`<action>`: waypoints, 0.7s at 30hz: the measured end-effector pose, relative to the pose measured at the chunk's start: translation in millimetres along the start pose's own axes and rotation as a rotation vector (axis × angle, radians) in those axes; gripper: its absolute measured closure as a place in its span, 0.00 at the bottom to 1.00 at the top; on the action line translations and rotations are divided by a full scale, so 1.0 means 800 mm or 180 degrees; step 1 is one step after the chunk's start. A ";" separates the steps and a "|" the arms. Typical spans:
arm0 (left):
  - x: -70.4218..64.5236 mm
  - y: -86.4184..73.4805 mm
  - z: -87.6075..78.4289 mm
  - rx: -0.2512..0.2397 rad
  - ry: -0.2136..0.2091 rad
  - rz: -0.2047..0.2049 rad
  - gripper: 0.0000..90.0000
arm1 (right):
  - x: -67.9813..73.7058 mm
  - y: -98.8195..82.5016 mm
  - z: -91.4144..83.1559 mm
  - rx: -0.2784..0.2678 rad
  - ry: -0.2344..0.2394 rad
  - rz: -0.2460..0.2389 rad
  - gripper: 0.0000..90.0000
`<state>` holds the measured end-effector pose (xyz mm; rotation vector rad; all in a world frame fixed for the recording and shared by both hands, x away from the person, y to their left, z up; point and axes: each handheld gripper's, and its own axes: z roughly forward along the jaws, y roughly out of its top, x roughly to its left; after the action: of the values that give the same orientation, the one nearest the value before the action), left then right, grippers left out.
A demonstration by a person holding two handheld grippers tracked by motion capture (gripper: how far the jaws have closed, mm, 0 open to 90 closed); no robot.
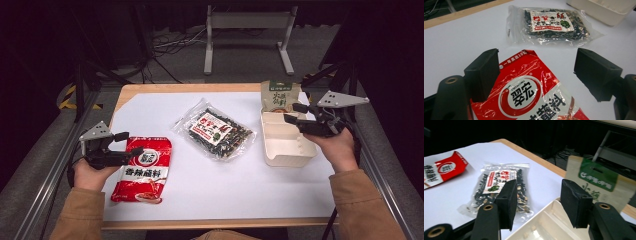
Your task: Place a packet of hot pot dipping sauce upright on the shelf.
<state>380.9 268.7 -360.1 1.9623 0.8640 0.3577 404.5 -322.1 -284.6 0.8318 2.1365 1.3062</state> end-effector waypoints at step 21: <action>0.015 -0.009 0.003 0.0033 0.0212 -0.0078 0.20 | 0.072 -0.017 0.001 -0.0073 0.0457 -0.0109 0.54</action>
<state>388.2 277.7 -368.4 1.9570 0.9335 0.4070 362.1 -285.1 -303.2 0.7079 2.2309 1.4082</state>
